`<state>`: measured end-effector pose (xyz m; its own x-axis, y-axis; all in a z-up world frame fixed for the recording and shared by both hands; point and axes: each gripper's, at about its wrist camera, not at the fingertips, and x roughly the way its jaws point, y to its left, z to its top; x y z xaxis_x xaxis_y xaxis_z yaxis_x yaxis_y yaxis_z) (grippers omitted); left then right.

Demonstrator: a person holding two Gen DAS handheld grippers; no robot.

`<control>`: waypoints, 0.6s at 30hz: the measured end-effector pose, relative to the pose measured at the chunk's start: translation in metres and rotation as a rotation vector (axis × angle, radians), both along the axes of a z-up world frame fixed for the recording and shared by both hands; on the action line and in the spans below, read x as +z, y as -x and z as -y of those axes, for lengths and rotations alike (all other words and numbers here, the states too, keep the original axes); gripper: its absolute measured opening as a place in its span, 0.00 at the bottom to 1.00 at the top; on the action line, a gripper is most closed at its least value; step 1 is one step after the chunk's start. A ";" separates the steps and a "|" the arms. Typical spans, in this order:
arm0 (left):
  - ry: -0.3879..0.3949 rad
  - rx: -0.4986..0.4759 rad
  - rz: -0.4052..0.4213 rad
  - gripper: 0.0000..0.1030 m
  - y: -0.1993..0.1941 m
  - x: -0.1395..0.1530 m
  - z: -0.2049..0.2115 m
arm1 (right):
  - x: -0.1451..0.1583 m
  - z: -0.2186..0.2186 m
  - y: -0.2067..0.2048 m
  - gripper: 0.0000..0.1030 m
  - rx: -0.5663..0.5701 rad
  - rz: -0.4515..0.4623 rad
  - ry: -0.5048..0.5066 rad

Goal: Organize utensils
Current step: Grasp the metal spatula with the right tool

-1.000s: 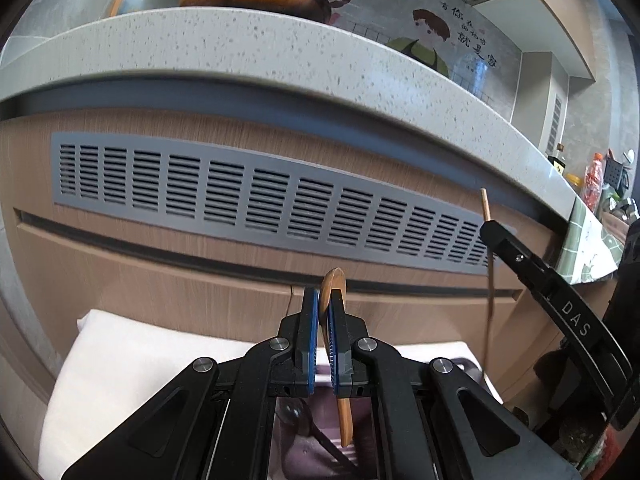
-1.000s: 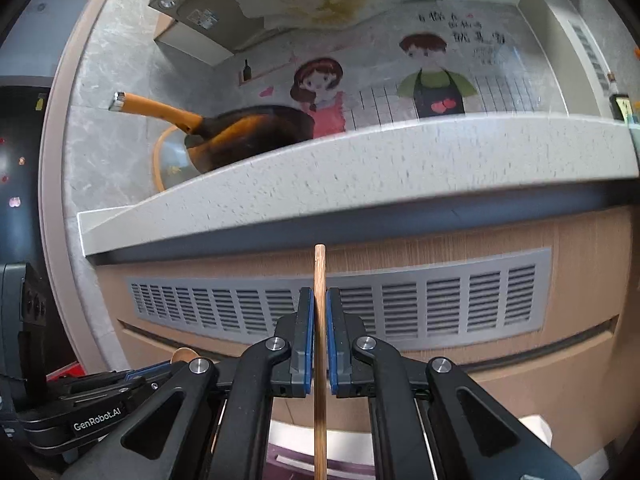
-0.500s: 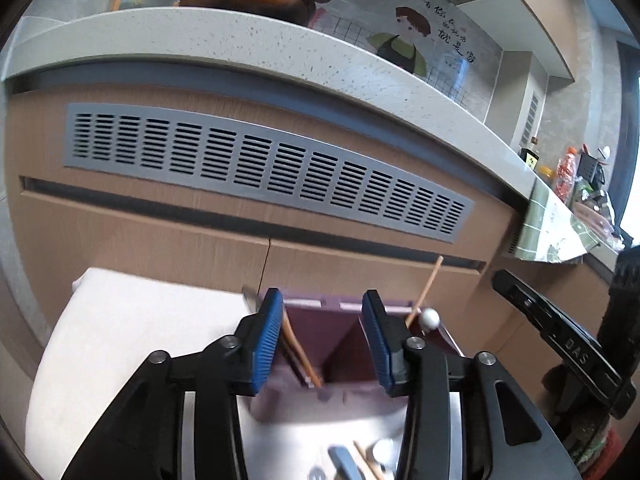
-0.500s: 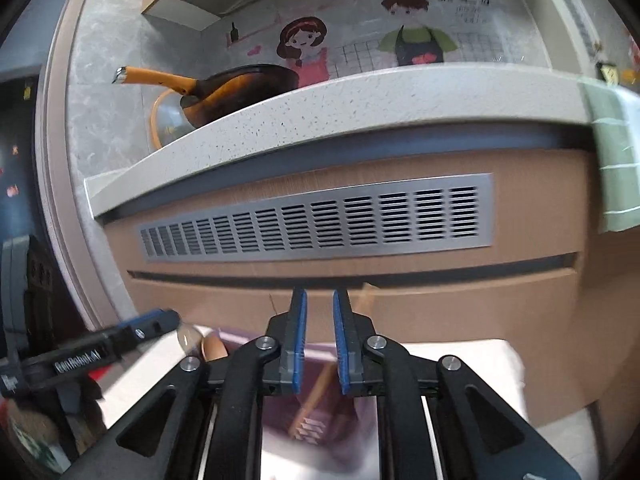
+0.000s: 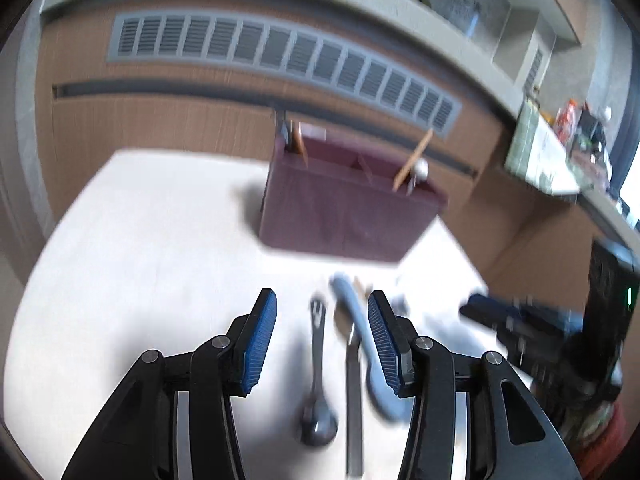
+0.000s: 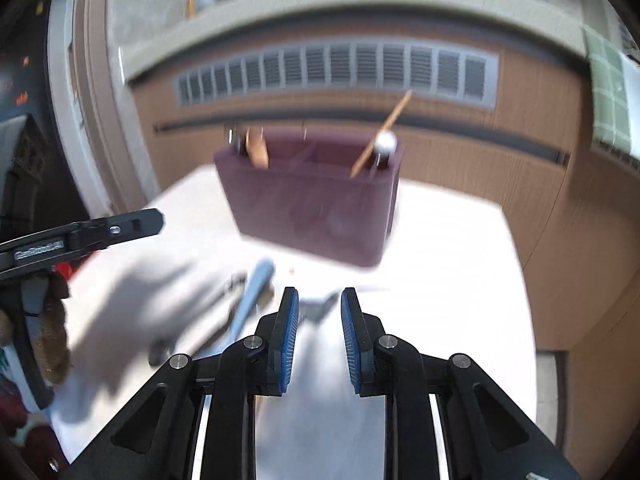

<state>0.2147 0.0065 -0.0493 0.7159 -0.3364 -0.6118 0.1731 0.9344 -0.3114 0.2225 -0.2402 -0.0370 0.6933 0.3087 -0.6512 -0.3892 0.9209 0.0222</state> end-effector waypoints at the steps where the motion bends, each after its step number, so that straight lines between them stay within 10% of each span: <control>1: -0.020 -0.010 -0.020 0.47 0.004 -0.007 0.003 | -0.004 0.001 -0.001 0.20 0.002 -0.011 0.003; 18: -0.057 -0.006 -0.122 0.47 0.015 -0.042 0.005 | -0.053 -0.005 -0.050 0.23 -0.114 -0.269 -0.144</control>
<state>0.1995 0.0011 -0.0912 0.6329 -0.3030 -0.7125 0.1431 0.9502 -0.2770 0.2722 -0.2354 -0.0898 0.5377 0.3410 -0.7711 -0.2459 0.9382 0.2434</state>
